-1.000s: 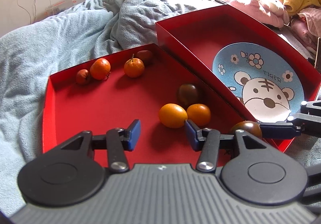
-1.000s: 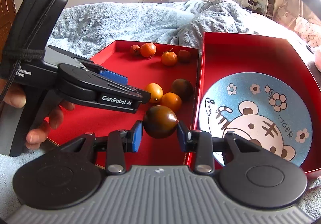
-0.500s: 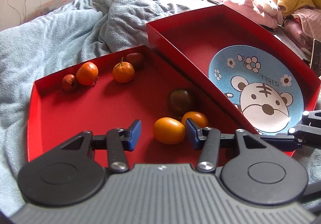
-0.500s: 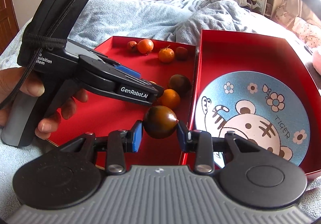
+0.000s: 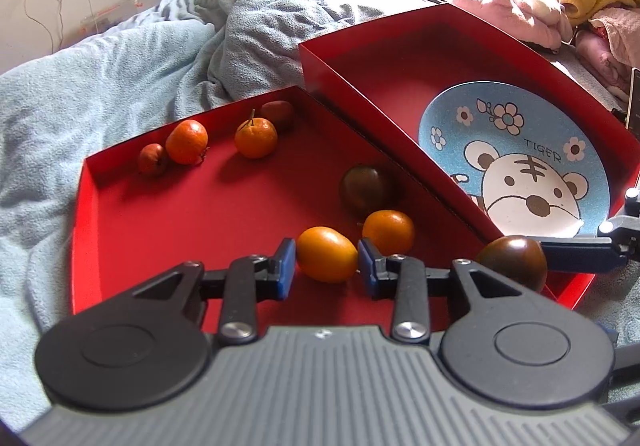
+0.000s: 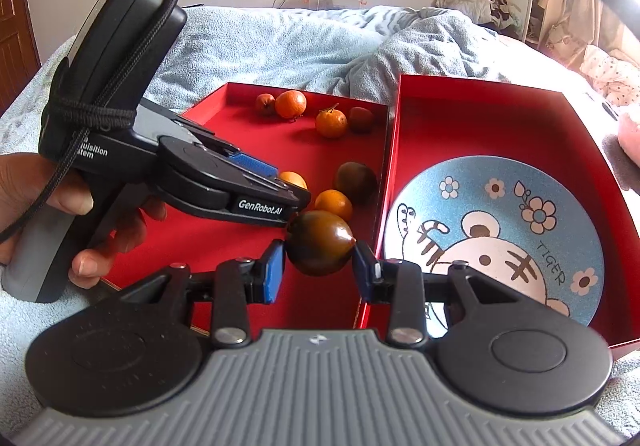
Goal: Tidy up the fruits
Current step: 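Carry both held fruits over the blue tiger plate, then lower the fruits onto the tiger plate and open both grippers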
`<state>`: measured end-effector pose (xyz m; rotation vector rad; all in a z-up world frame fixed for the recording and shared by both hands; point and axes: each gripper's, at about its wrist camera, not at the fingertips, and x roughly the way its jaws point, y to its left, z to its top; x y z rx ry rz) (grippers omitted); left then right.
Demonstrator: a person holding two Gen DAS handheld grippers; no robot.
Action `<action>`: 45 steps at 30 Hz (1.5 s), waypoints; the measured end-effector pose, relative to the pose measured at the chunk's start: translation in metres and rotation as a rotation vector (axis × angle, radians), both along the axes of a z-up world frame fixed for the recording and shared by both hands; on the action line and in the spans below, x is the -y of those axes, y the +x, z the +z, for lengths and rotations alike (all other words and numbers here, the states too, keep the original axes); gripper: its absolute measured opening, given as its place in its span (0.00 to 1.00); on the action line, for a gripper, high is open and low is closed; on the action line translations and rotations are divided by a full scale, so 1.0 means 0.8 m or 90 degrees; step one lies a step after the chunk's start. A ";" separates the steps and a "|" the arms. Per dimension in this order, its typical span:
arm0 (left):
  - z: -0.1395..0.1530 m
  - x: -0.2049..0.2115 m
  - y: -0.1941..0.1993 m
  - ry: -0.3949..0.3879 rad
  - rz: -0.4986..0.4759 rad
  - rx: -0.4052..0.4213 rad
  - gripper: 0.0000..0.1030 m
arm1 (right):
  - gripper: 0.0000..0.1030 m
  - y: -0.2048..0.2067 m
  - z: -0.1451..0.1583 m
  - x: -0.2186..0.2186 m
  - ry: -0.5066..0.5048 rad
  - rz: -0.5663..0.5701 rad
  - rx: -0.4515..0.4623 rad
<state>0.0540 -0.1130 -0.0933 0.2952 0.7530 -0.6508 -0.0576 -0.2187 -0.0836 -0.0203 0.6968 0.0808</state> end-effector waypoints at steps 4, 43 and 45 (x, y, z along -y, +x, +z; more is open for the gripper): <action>0.014 -0.005 -0.006 -0.010 0.018 0.016 0.36 | 0.41 -0.009 0.008 0.005 0.001 -0.006 0.010; 0.003 0.157 -0.049 0.041 -0.072 0.017 0.37 | 0.43 -0.002 -0.045 0.165 -0.066 -0.193 -0.059; 0.002 0.155 -0.048 0.040 -0.069 0.014 0.38 | 0.44 -0.001 -0.044 0.162 -0.081 -0.195 -0.052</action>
